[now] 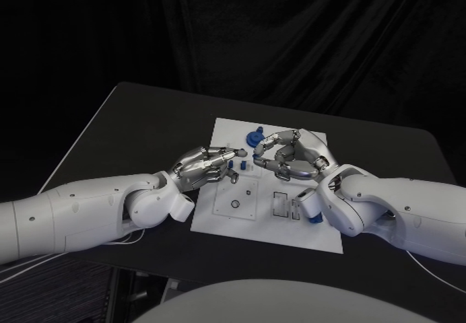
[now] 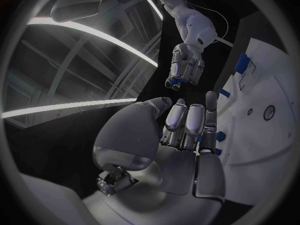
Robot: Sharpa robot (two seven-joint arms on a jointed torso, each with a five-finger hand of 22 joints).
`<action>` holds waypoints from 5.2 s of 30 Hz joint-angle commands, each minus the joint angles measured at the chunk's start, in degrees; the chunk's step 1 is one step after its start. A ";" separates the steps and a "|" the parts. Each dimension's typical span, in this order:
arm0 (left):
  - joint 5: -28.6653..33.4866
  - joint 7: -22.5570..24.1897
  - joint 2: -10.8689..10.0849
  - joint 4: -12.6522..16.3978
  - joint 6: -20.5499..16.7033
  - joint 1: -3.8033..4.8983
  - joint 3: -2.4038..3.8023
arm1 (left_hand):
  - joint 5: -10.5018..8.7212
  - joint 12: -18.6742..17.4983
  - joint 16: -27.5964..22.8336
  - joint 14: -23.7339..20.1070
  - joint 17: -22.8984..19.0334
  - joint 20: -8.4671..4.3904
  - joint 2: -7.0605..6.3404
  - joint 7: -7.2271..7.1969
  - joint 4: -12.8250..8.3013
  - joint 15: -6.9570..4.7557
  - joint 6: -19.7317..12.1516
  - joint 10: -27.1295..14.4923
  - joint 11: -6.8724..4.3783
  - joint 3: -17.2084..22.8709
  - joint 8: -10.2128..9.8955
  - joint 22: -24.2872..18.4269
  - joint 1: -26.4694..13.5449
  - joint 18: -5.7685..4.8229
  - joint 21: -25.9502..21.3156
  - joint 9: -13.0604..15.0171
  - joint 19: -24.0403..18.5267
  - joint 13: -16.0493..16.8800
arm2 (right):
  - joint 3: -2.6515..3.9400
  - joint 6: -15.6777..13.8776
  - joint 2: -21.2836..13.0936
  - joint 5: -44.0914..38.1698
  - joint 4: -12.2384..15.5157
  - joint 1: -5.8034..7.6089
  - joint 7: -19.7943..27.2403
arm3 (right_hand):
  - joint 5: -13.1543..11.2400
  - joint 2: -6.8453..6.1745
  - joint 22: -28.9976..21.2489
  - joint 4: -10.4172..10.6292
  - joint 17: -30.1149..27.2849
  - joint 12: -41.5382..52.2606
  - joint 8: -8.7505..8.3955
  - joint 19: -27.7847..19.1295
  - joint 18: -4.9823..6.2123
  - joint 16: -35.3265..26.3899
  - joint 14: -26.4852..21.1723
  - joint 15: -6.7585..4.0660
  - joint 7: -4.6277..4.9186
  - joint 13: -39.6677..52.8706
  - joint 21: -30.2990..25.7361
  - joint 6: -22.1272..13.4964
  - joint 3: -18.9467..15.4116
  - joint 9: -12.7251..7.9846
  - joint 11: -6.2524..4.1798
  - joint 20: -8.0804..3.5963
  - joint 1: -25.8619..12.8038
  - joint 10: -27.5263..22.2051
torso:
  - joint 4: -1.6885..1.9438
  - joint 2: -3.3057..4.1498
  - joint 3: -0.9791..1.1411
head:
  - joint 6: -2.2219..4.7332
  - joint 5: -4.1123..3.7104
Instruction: Assemble the parts on the task board
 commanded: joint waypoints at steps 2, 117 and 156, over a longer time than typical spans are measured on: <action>-0.45 -2.84 0.75 -0.08 5.45 -0.34 0.04 | -1.14 0.20 0.35 0.54 0.57 0.15 -0.36 0.87 0.31 -0.01 -0.56 0.46 0.05 -0.22 0.11 0.28 -0.22 0.59 0.46 -0.02 -0.56 0.66 | 0.03 3.60 -0.16 4.53 0.15 0.08 1.70 | 0.38 0.81 7.16 0.41 -0.05 -0.17 0.31 -0.18 -0.69 0.09 0.33 0.06 -0.03 0.83 -0.06 -0.55 -0.10 0.18 -1.31 -0.04 -0.13 1.29 | -0.20 0.13 -0.06 | -0.01 0.45; -0.46 -3.42 4.33 -1.89 7.67 -0.86 0.05 | -6.46 2.75 1.07 18.71 16.42 -0.83 1.45 -0.42 -12.37 -1.44 3.43 15.61 -1.26 -4.96 14.71 1.96 4.22 1.05 6.69 17.91 1.85 13.77 | -0.51 15.53 -0.52 5.96 -2.14 -0.07 -2.87 | 1.58 2.38 6.95 0.60 0.69 -0.60 1.20 -0.84 -0.55 0.84 0.73 0.38 0.31 0.36 -0.45 -2.60 -2.07 1.13 -0.89 0.25 0.99 0.10 | -0.04 0.08 -0.03 | -0.01 2.12; -0.46 -2.95 3.95 -1.95 4.61 -1.00 0.04 | 0.25 4.50 1.26 24.25 20.72 -2.95 2.74 -2.21 -8.64 -3.56 5.26 21.01 -3.23 -4.80 17.93 2.33 6.83 0.51 9.44 26.82 8.82 17.17 | -0.55 18.29 -0.85 5.52 -2.09 -0.07 -4.51 | 1.60 2.65 6.75 0.52 0.46 -0.65 1.05 -1.32 -0.42 0.65 0.50 0.59 0.58 0.28 -1.06 -3.42 -2.52 0.90 -0.61 0.40 1.38 -0.60 | -0.02 0.07 -0.03 | -0.01 2.24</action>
